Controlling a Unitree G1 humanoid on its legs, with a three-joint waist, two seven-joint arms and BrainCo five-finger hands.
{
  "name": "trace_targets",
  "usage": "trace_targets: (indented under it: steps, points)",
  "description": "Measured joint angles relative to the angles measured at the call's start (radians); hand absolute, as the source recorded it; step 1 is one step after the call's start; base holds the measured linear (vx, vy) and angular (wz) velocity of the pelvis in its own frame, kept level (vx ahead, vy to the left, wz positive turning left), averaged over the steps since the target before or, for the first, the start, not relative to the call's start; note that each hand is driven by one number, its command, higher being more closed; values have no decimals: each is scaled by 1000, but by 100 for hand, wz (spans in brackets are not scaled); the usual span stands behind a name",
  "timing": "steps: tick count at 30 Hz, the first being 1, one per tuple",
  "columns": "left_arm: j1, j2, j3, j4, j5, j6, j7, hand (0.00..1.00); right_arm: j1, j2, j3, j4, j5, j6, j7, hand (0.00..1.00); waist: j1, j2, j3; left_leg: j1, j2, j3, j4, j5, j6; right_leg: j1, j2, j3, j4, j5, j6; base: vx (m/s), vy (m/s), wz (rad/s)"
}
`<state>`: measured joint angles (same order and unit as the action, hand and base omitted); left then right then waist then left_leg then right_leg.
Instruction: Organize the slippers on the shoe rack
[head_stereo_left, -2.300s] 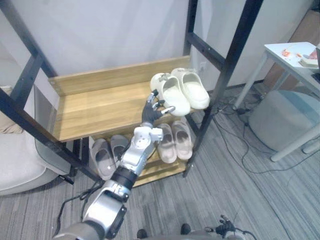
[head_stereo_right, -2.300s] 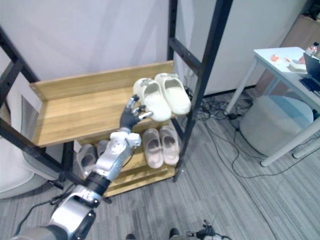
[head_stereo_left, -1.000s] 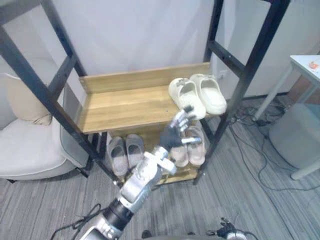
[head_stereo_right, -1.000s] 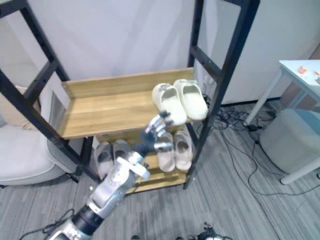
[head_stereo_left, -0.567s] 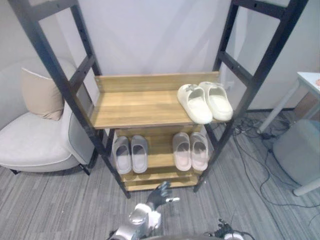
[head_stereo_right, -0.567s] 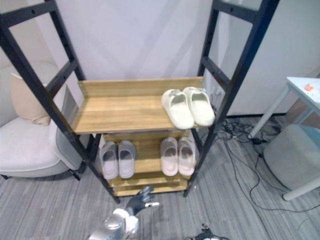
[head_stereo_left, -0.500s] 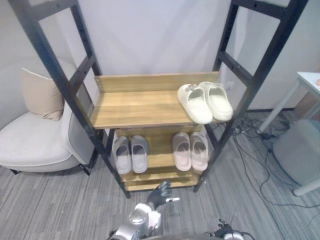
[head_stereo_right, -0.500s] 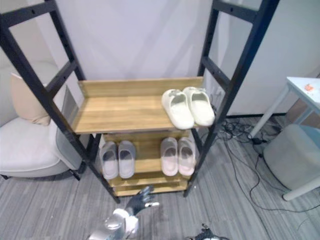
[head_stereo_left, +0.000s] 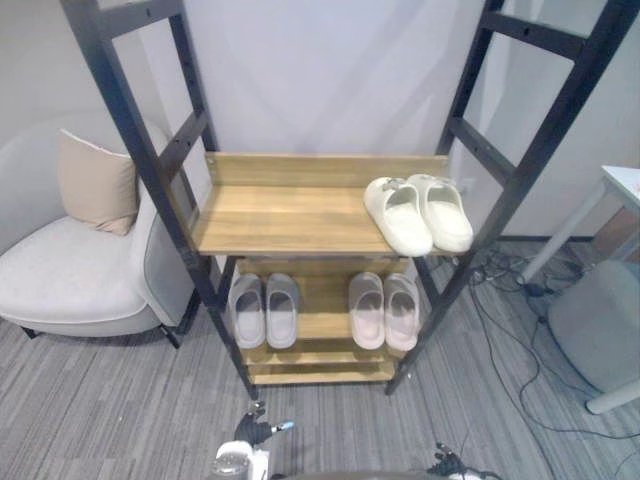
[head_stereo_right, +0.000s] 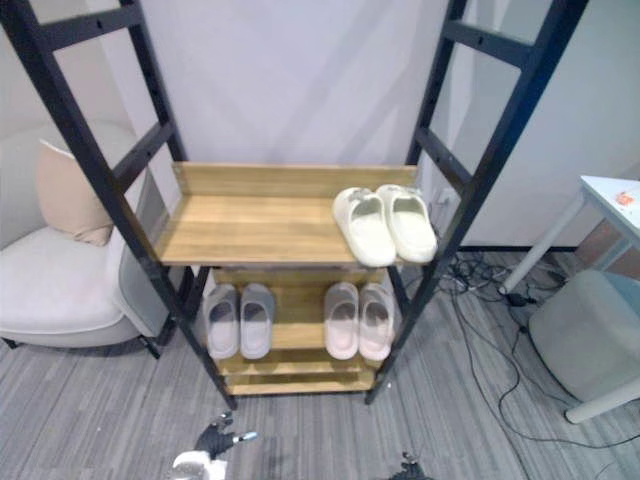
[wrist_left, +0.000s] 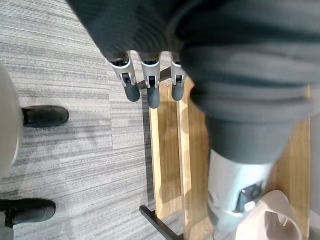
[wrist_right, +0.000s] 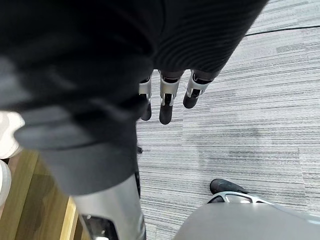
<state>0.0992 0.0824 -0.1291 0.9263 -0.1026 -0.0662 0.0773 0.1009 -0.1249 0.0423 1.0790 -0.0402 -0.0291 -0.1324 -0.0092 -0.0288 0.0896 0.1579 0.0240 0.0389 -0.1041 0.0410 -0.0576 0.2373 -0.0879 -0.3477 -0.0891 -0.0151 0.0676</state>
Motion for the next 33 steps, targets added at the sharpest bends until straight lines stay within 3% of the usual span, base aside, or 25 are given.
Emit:
trace_targets:
  steps: [4,7,8,9,10,11,12,15,16,18,20,22,25,27,29,30,32,33]
  points:
    - [0,-18,59,11,3,-13,8,0,-1,-8,0,0,-5,0,4,0,9,13,2,0,-3,6,1,-10,2,-19,-6,10,34,-25,2,27,10,-5]
    - [2,-22,101,8,2,-14,8,0,-6,-11,-3,-3,-10,-2,4,0,13,9,10,-24,-22,-2,51,-55,17,-119,-67,6,262,-156,19,38,51,10]
    - [2,-17,105,8,2,-14,8,0,-9,-10,-3,-3,-13,-1,5,0,14,2,14,-41,-40,-18,93,-87,26,-138,-104,1,339,-196,48,61,48,26]
    - [3,-16,104,8,1,-15,8,0,-8,-10,-5,-3,-17,-1,5,0,14,3,14,-48,-46,-26,109,-99,31,-139,-115,1,384,-204,60,89,15,41]
    - [-1,-18,103,10,1,-14,11,0,-18,-19,-16,-5,-33,-2,6,0,12,6,27,-52,-54,-51,143,-120,37,-187,-144,23,539,-201,67,79,4,43]
    - [-2,-18,103,9,1,-13,11,0,-21,-22,-25,-6,-36,-2,7,0,11,9,31,-52,-54,-65,160,-128,39,-206,-147,39,598,-187,59,95,19,82]
    - [-2,-17,101,5,1,-14,14,0,-23,-27,-38,-6,-36,-3,7,0,9,35,50,-53,-50,-114,200,-149,42,-246,-144,90,722,-143,36,101,-16,106]
    - [-2,-1,108,2,1,-8,32,0,-24,-23,-28,-6,-37,-3,9,0,8,30,55,-111,-49,-231,267,-175,43,-283,-55,268,631,-239,-2,87,-99,119]
    - [-2,1,111,1,1,-7,34,0,-24,-23,-29,-9,-36,-2,10,0,7,29,56,-125,-52,-261,275,-173,36,-297,-30,325,565,-240,-1,126,-193,123]
    - [-8,20,115,-4,1,-5,35,0,-12,-23,-28,-58,-36,-1,22,0,8,0,82,-158,-80,-324,322,-183,-7,-286,-4,423,427,-198,4,138,-258,107]
    - [8,2,122,-5,2,-5,34,0,-5,-43,-27,-94,-36,-7,37,0,9,34,81,-194,-54,-377,330,-186,-25,-283,13,355,403,-194,-10,127,-246,72]
    - [11,-5,128,-8,3,-10,34,0,-13,-53,-14,-102,-36,-7,44,0,12,47,81,-216,-32,-410,314,-180,-43,-279,36,315,370,-184,-27,118,-171,60]
    - [-5,0,132,-13,7,-12,35,0,-23,-47,1,-121,-36,-12,42,0,11,45,97,-291,-17,-442,320,-147,-74,-272,51,209,329,-171,-49,75,-107,95]
    - [-19,4,130,-23,13,-13,37,0,-25,-37,0,-120,-36,-10,39,0,16,26,113,-324,-16,-379,307,-99,-55,-272,30,138,323,-170,-52,18,-23,116]
    - [-28,12,118,-22,27,-13,38,0,-40,-37,-2,-116,-37,-10,30,0,14,26,120,-332,34,-45,284,-96,23,-259,-8,39,310,-171,-57,-18,-2,116]
    - [-31,14,108,-20,34,-12,38,0,-44,-38,-2,-116,-36,-10,30,0,13,25,122,-331,54,57,291,-100,38,-251,-20,15,308,-171,-57,-5,25,124]
    - [-44,7,86,-12,64,-12,38,0,-51,-41,-4,-116,-32,-11,31,0,4,31,118,-314,127,436,369,-133,71,-211,-73,-100,306,-184,-35,42,128,146]
    - [-50,2,82,-9,67,-12,38,0,-52,-42,-4,-116,-29,-11,31,0,1,34,118,-312,137,510,391,-153,73,-201,-85,-129,311,-191,-23,83,258,148]
